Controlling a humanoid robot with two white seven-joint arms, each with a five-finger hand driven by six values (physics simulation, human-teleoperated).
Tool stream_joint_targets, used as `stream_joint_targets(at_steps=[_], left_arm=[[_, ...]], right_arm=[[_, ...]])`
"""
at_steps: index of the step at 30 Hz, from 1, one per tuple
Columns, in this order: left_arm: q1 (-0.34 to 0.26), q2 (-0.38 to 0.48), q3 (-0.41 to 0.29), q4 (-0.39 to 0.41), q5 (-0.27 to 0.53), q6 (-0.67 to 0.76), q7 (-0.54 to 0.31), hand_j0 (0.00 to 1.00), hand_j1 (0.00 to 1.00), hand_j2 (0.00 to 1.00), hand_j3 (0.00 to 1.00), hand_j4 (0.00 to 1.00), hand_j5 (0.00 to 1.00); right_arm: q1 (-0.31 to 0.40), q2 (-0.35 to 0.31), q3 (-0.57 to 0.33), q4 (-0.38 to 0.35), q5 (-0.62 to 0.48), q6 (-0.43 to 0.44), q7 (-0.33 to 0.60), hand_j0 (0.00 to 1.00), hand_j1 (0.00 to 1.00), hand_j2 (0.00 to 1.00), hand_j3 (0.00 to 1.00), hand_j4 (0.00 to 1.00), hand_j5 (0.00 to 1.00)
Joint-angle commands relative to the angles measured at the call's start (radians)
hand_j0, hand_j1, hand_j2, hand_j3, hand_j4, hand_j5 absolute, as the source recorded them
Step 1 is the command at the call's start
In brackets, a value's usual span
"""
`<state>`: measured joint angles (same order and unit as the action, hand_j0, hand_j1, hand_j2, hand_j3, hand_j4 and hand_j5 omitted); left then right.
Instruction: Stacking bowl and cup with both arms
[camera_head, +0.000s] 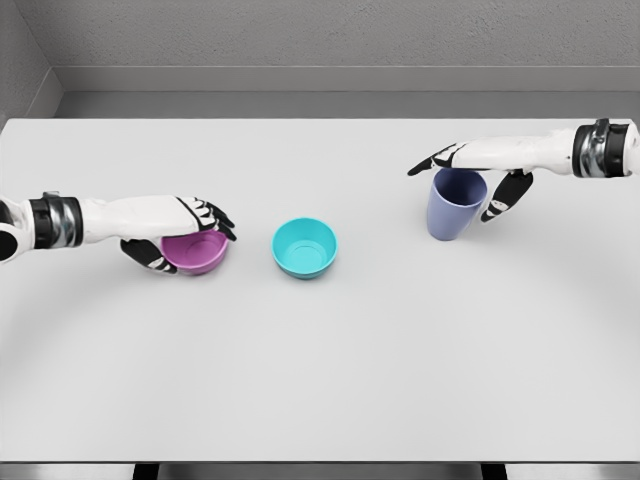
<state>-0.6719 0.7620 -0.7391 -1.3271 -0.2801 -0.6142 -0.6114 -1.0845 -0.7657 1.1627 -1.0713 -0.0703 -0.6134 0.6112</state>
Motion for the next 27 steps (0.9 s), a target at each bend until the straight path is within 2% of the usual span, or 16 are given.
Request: stream_joint_targets(at_steps=[1, 8, 19, 27], left_arm=[[0.0, 0.0, 0.006, -0.029, 0.009, 0.003, 0.001, 0.7, 0.7, 0.7, 0.7, 0.7, 0.7], [-0.009, 0.0, 0.012, -0.086, 0.01, 0.003, 0.001, 0.7, 0.7, 0.7, 0.7, 0.7, 0.7], [-0.049, -0.006, 0.01, -0.116, 0.015, 0.003, 0.001, 0.7, 0.7, 0.7, 0.7, 0.7, 0.7], [-0.067, -0.046, 0.006, -0.138, 0.012, 0.003, 0.001, 0.7, 0.7, 0.7, 0.7, 0.7, 0.7]], right_arm=[[0.0, -0.003, -0.002, -0.001, -0.006, 0.003, 0.0, 1.0, 1.0, 1.0, 1.0, 1.0, 1.0], [0.0, -0.003, -0.002, -0.004, -0.006, 0.003, 0.0, 1.0, 1.0, 1.0, 1.0, 1.0, 1.0], [0.0, -0.004, -0.002, -0.002, -0.008, 0.003, 0.0, 1.0, 1.0, 1.0, 1.0, 1.0, 1.0], [0.0, -0.004, -0.002, -0.002, -0.008, 0.003, 0.0, 1.0, 1.0, 1.0, 1.0, 1.0, 1.0]])
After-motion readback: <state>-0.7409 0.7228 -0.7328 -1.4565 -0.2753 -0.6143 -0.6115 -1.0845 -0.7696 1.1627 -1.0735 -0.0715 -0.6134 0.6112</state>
